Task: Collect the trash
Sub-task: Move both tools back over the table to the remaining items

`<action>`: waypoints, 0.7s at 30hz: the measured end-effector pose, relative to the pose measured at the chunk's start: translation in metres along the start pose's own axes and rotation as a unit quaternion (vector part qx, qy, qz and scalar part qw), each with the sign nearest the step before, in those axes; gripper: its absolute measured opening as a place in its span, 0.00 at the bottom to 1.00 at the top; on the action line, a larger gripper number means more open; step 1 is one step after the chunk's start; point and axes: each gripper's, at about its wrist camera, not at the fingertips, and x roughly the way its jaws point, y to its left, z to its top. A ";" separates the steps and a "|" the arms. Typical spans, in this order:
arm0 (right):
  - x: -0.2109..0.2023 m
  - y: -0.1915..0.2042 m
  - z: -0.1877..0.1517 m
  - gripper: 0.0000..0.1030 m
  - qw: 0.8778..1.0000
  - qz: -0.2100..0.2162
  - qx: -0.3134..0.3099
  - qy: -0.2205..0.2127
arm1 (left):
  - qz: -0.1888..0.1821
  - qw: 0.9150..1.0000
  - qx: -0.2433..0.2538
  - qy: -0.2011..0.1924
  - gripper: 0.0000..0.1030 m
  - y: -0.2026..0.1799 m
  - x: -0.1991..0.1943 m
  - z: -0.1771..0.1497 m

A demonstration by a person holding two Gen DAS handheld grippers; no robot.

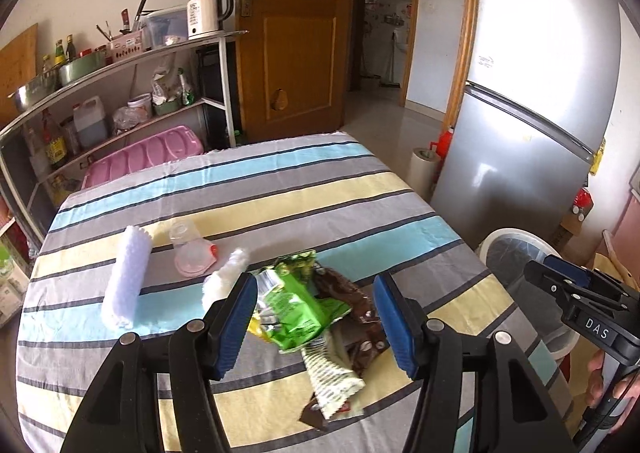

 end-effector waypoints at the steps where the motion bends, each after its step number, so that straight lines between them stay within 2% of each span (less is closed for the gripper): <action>1: 0.002 0.007 0.001 0.45 1.000 0.006 -0.005 0.000 | 0.007 1.000 -0.004 0.000 0.59 0.007 -0.001 -0.001; 15: 0.047 0.093 0.018 0.44 0.992 0.073 -0.104 0.024 | 0.088 0.993 -0.073 0.009 0.59 0.106 -0.007 -0.013; 21: 0.073 0.118 0.019 0.45 0.985 0.094 -0.135 0.055 | 0.101 0.990 -0.093 0.019 0.59 0.136 0.002 -0.013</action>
